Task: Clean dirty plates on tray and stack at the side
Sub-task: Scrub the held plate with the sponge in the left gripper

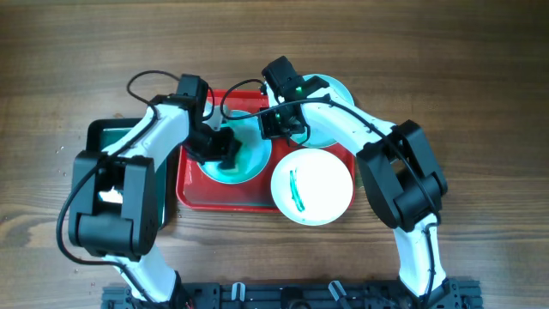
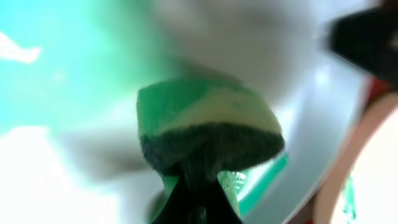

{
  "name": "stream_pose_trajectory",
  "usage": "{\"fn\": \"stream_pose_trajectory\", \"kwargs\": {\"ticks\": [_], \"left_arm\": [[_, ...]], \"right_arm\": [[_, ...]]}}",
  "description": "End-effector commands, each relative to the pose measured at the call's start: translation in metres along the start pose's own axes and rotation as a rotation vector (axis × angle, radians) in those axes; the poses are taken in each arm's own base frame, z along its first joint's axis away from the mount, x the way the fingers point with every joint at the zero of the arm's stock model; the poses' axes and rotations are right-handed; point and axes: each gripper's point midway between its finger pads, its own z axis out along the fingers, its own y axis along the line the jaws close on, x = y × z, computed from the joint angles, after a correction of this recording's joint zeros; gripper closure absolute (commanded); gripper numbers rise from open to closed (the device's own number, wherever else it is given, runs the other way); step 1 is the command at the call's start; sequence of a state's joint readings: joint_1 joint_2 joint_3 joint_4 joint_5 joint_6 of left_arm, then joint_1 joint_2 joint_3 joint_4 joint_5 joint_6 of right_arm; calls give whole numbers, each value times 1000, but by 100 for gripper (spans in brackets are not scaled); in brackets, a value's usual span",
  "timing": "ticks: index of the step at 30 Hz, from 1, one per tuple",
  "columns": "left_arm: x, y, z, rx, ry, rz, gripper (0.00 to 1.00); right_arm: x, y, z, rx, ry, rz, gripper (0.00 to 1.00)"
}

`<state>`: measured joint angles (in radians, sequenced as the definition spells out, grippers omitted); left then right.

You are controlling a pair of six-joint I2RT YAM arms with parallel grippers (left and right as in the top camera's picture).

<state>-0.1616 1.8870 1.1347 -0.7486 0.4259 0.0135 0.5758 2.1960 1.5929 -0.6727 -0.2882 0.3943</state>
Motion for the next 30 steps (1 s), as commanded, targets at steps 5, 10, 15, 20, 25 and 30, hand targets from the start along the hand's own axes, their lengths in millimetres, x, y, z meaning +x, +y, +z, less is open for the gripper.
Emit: {"fn": "stream_pose_trajectory", "kwargs": {"ticks": [5, 10, 15, 20, 25, 30], "left_arm": [[-54, 36, -1, -217, -214, 61, 96], [-66, 106, -38, -624, -389, -263, 96], [-10, 92, -17, -533, -165, -419, 96], [24, 21, 6, -120, 86, -238, 96], [3, -22, 6, 142, 21, -23, 96], [-52, 25, 1, -125, -218, -131, 96]], "right_arm": [[-4, -5, -3, 21, -16, 5, 96], [-4, -5, -3, 21, -18, 4, 96], [-4, -5, -3, 21, -18, 4, 96], [-4, -4, -3, 21, -18, 5, 96], [-4, -4, -3, 21, -18, 9, 95], [-4, -4, -3, 21, -17, 9, 96]]}}
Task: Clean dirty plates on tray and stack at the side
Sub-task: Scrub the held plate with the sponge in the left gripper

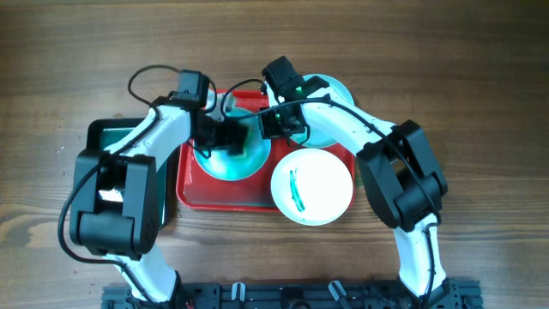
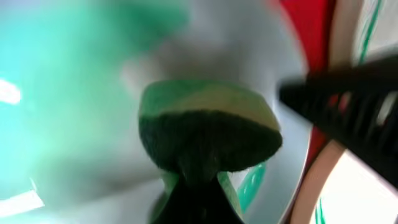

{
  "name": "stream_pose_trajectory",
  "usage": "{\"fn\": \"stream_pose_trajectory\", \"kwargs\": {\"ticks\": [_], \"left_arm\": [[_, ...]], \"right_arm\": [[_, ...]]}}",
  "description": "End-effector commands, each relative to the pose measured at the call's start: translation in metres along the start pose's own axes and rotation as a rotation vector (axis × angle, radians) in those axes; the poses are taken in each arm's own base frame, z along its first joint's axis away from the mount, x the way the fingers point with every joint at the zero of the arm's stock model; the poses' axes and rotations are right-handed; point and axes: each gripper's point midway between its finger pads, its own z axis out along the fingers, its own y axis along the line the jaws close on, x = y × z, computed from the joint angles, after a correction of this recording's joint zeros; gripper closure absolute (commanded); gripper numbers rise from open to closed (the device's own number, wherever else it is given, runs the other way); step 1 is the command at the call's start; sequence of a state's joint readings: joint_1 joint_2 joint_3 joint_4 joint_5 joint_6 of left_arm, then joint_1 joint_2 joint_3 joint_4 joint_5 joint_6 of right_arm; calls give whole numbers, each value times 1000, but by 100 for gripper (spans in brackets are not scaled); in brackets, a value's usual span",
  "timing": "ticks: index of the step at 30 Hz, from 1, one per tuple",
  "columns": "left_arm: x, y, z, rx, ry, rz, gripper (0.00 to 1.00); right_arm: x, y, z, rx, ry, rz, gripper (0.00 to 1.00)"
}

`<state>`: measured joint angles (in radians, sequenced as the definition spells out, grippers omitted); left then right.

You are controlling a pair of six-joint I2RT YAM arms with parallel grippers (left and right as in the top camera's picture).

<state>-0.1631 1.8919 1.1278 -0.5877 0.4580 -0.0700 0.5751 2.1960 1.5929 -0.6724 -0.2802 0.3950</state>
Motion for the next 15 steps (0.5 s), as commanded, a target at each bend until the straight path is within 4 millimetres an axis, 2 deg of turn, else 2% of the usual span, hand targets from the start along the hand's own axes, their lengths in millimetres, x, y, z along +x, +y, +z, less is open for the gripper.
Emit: {"fn": "stream_pose_trajectory", "kwargs": {"ticks": [1, 2, 3, 5, 7, 11, 15], "left_arm": [[-28, 50, -4, -282, -147, -153, 96], [-34, 71, -12, -400, -200, -211, 96], [-36, 83, -20, -467, -227, -246, 96], [-37, 93, -38, -531, -220, -292, 96], [-38, 93, -65, -551, -176, -350, 96], [-40, 81, -143, -582, -112, -468, 96], [-36, 79, -191, -581, -149, -558, 96]], "right_arm": [[-3, -3, -3, 14, -13, 8, 96], [-3, -3, -3, 14, -13, 8, 96], [-3, -3, -3, 14, -12, 10, 96], [-2, -3, -3, 15, -10, 12, 96], [-2, -3, -3, 15, -10, 11, 96], [-3, -2, -5, 14, -12, 8, 96], [-9, 7, -28, 7, -37, -26, 96]]}}
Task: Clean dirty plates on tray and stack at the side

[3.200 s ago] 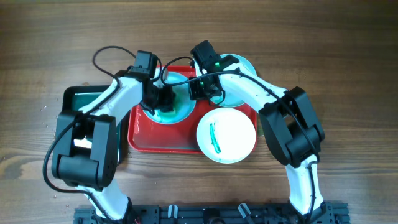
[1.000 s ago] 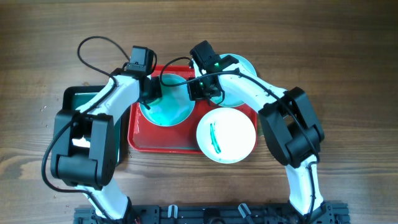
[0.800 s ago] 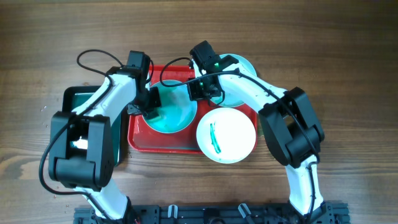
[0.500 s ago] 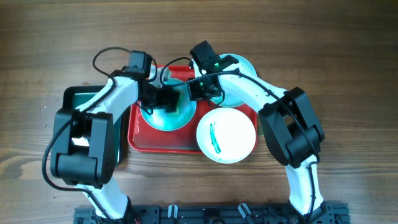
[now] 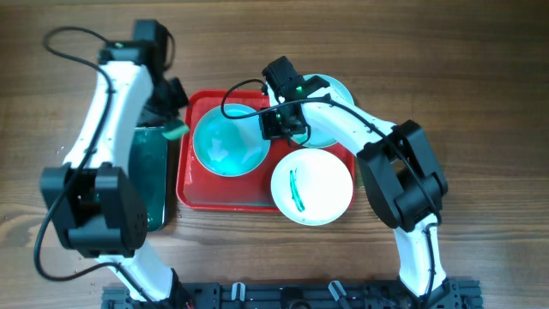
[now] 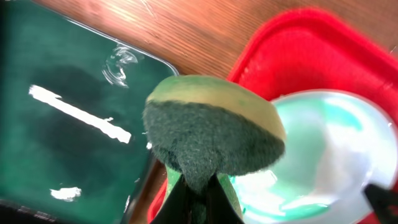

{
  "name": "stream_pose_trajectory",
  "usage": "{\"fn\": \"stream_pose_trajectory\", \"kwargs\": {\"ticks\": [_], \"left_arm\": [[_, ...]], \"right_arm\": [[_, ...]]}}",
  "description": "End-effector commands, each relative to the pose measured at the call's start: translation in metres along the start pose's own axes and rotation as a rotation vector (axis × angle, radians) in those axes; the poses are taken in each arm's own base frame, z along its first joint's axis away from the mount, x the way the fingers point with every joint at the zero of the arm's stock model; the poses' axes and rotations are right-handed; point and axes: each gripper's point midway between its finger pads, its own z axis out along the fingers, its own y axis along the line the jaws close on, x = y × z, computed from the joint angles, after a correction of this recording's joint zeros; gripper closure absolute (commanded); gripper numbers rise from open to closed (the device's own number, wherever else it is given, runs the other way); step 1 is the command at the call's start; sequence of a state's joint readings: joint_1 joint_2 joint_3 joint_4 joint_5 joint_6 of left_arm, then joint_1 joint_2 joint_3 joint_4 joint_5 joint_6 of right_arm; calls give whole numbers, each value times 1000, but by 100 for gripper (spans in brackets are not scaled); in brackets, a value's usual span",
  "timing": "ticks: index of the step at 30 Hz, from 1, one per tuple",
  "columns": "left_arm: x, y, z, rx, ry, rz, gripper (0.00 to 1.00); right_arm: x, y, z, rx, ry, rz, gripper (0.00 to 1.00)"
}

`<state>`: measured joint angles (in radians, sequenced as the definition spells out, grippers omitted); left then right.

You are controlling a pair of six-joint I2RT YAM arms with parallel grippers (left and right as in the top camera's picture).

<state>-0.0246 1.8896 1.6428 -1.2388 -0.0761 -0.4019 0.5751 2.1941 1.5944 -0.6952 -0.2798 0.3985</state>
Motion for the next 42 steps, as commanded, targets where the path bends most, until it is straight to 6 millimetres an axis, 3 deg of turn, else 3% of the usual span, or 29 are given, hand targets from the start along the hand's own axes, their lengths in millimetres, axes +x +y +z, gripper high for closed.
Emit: {"fn": "stream_pose_trajectory", "kwargs": {"ticks": [1, 5, 8, 11, 17, 20, 29, 32, 34, 37, 42], "left_arm": [[-10, 25, -37, 2, -61, -109, 96], [2, 43, -49, 62, 1, -179, 96], [-3, 60, -48, 55, 0, -227, 96], [-11, 70, -48, 58, -17, -259, 96], [-21, 85, -47, 63, -43, -308, 96], [-22, 85, -47, 64, -46, -308, 96], [-22, 85, -47, 64, -46, -308, 96], [-22, 85, -47, 64, -46, -308, 96], [-22, 85, -47, 64, -46, -308, 96], [-22, 85, -47, 64, -46, -308, 96], [-22, 83, -47, 69, -45, -307, 96]], "right_arm": [[-14, 10, -37, 15, -72, -42, 96], [-22, 14, -85, 191, -220, -105, 96], [-28, 26, -124, 413, -403, -181, 96], [-26, 36, -140, 578, -510, -228, 96], [-9, 79, -192, 922, -827, -332, 96], [-3, 92, -209, 996, -920, -340, 96], [1, 101, -254, 1165, -1120, -273, 96], [-1, 104, -254, 1146, -1131, -260, 96], [-4, 108, -243, 1079, -1107, -266, 96], [-12, 109, -186, 801, -892, -320, 96], [-16, 73, -113, 372, -504, -108, 96]]}}
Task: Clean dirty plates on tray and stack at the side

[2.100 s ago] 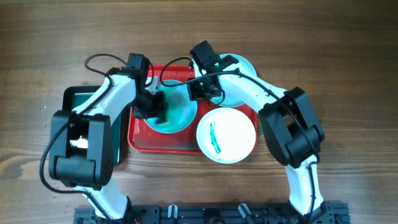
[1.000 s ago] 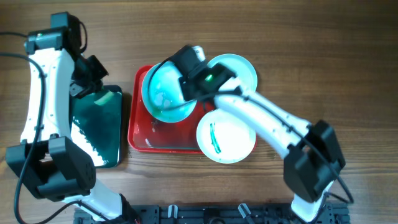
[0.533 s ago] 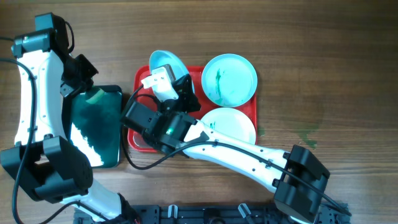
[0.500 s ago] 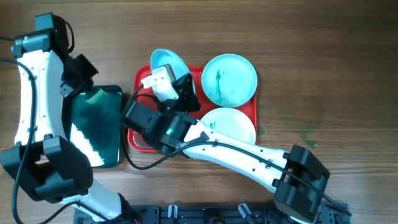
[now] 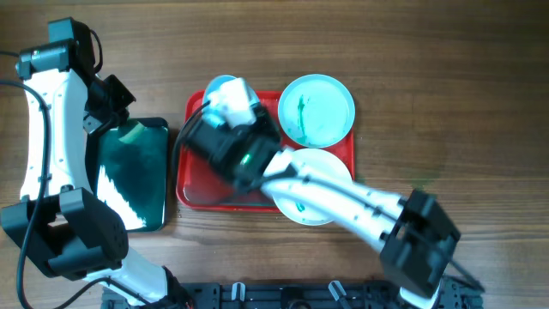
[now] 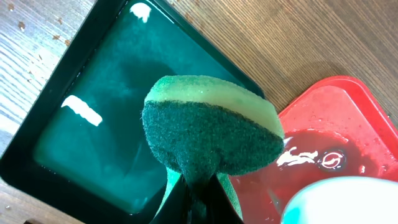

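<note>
My left gripper [image 6: 198, 186] is shut on a green-and-yellow sponge [image 6: 211, 127], which hangs over the far end of a dark green water basin [image 5: 129, 193]. My right gripper [image 5: 232, 101] is raised over the red tray [image 5: 193, 193], its fingers hidden under the wrist. A teal plate [image 5: 220, 85] shows just beyond it, lifted off the tray floor; its rim [image 6: 339, 202] also appears in the left wrist view. On the tray's far right lies a second teal plate [image 5: 317, 109] with a green smear. A white plate [image 5: 322, 176] with a green smear lies at the near right.
The wet red tray floor [image 6: 336, 118] is bare where the plate lay. My right arm [image 5: 343, 202] crosses over the white plate. Wooden table surrounds the tray and the basin.
My left gripper moved left with the sponge, from the basin's corner beside the tray to over the basin. The right wrist rose over the tray's left part, and the teal plate left the tray floor.
The sponge was pressed on the teal plate in the tray while my right gripper held its rim, at two moments. Then the sponge was off the plate, by the basin's corner. Now it hangs over the basin and the plate is lifted.
</note>
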{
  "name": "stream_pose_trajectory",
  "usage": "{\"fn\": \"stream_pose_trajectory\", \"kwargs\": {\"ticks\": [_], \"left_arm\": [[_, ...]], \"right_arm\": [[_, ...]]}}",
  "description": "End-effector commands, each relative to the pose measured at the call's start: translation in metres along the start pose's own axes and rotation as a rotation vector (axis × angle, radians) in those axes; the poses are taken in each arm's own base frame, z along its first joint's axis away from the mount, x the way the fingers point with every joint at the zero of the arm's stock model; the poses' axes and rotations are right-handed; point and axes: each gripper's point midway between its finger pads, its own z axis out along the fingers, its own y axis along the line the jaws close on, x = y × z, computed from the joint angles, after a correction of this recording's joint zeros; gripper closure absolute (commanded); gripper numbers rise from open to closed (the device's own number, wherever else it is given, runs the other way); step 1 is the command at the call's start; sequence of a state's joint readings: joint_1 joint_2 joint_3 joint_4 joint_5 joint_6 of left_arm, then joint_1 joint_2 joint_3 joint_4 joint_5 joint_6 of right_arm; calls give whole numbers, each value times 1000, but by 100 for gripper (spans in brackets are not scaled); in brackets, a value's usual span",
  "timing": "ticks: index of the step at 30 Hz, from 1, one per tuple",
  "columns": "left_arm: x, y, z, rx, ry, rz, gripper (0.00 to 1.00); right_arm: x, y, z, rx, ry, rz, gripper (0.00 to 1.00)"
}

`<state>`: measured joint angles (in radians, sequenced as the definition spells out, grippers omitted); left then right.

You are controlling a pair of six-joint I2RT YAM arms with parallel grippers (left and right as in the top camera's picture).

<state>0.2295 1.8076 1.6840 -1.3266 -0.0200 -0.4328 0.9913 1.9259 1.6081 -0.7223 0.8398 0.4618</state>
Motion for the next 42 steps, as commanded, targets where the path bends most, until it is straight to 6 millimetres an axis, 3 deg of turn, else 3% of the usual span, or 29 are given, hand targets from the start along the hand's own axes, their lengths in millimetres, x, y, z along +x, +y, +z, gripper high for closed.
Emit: {"fn": "stream_pose_trajectory", "kwargs": {"ticks": [1, 3, 6, 10, 15, 19, 23, 27, 30, 31, 33, 34, 35, 39, 42], "left_arm": [[-3, -4, -14, 37, -34, -21, 96], [-3, -4, -14, 36, -34, -21, 96], [-5, -4, -14, 40, -39, -21, 96], [-6, -5, -14, 41, -43, -21, 96], [-5, -5, -14, 42, -42, -19, 96], [-4, -8, -14, 58, -32, -18, 96], [2, -18, -14, 62, -31, 11, 96], [8, -28, -15, 66, -30, 45, 96], [9, -33, -15, 73, -36, 57, 96], [9, -34, -15, 75, -38, 59, 96], [9, -34, -15, 75, -38, 59, 96], [9, -34, -15, 75, -38, 58, 96], [9, -34, -15, 75, -38, 58, 96], [12, -38, -11, 78, -32, 65, 96], [26, -53, 5, 91, -10, 108, 96]], "right_arm": [[27, 24, 34, -346, 288, 213, 96], [47, 20, 58, -390, 400, 270, 96], [72, 23, 77, -422, 499, 284, 96], [89, 32, 80, -469, 564, 247, 95], [83, 37, 80, -629, 487, 8, 48], [62, 36, 99, -736, 345, -114, 42], [64, 47, 117, -807, 300, -182, 36], [76, 61, 121, -869, 313, -193, 37], [89, 67, 131, -865, 341, -188, 46], [95, 69, 136, -857, 361, -173, 52], [103, 71, 142, -838, 393, -139, 75], [101, 70, 144, -821, 404, -95, 92], [99, 70, 145, -806, 411, -57, 96], [98, 66, 149, -717, 502, 192, 96], [112, 54, 150, -549, 660, 483, 96]]}}
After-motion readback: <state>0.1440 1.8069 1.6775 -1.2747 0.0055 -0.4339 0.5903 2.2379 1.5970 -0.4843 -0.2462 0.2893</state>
